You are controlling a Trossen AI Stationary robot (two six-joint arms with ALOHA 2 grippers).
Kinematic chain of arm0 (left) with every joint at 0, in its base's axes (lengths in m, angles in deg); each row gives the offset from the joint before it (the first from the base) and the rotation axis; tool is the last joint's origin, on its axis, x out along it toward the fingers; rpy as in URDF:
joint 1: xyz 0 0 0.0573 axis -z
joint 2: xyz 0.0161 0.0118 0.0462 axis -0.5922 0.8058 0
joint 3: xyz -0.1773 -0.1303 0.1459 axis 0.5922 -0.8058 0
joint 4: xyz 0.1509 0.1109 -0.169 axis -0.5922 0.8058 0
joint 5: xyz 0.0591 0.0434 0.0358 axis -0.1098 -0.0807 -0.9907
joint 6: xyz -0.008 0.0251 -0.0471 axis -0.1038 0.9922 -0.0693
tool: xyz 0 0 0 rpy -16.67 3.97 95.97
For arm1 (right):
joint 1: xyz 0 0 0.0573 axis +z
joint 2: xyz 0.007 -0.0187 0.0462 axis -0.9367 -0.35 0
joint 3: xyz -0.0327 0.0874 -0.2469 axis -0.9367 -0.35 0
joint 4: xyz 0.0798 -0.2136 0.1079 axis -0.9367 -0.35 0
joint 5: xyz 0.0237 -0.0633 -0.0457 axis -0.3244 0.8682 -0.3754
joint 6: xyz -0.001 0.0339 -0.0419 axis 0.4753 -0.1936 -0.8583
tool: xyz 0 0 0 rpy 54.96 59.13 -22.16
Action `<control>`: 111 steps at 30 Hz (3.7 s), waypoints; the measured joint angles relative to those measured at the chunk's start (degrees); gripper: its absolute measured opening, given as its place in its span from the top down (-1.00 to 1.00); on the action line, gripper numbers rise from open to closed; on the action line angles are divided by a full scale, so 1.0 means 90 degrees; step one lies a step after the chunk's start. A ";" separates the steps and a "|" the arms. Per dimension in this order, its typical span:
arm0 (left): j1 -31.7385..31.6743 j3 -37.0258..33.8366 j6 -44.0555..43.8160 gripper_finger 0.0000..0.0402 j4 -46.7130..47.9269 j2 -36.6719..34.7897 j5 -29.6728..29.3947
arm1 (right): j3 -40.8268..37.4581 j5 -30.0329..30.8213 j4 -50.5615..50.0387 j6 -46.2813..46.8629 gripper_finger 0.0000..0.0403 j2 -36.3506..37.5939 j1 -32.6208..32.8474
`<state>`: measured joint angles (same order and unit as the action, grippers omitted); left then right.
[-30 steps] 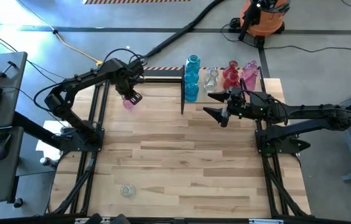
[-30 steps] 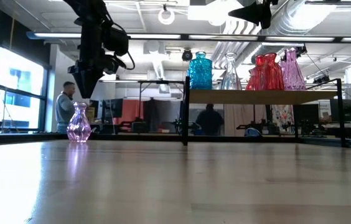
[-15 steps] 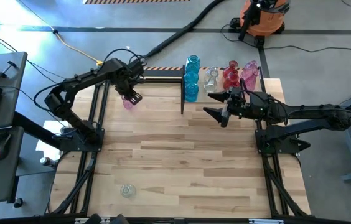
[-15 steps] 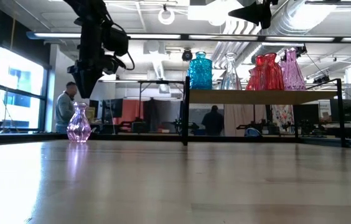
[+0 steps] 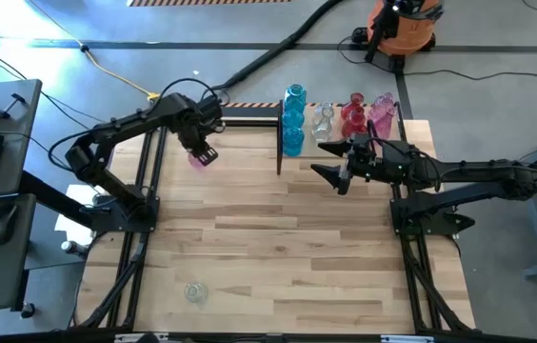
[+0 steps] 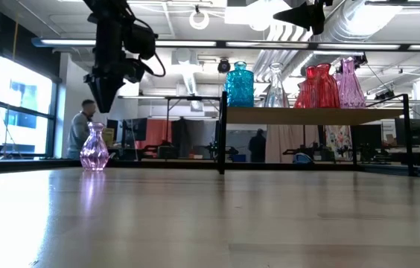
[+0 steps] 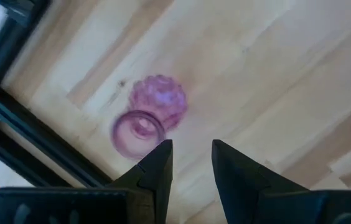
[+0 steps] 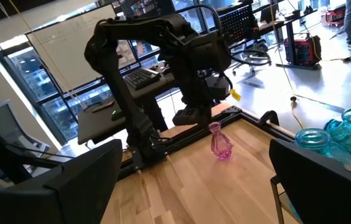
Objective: Sort vases onto shelf
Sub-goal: Put the purple vase on the shelf aligned with the other purple vase
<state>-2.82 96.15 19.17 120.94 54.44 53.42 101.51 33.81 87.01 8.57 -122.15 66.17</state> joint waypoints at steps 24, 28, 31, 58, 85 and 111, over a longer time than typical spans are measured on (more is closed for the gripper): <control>-0.0077 -0.0666 0.0396 0.48 -0.0335 -0.0134 -0.0016 | 0.0000 0.0191 -0.0082 0.0020 -0.98 -0.0002 -0.0002; -0.0047 -0.0719 0.0410 0.48 -0.0553 -0.0270 -0.0101 | 0.0000 0.0367 -0.0098 0.0056 -0.98 -0.0002 -0.0002; -0.0081 -0.0719 0.0437 0.48 -0.0735 -0.0297 -0.0151 | 0.0000 0.0377 -0.0100 0.0165 -0.98 -0.0002 -0.0002; -0.0311 -0.1467 0.0605 0.69 -0.1179 -0.0301 -0.0589 | 0.0000 0.0379 -0.0096 0.0384 -0.98 -0.0002 -0.0002; 0.0762 -0.0641 -0.0019 0.94 -0.0227 -0.0345 -0.0417 | 0.0002 0.0308 -0.0214 0.0506 -0.98 -0.0002 -0.0002; 0.3408 0.1701 -0.1342 0.94 -0.0227 -0.0350 -0.0176 | 0.0002 -0.0143 -0.0105 0.0334 -0.98 -0.0002 0.0001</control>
<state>27.85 111.46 7.09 118.90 51.29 51.84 101.53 32.52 86.06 11.58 -122.18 66.18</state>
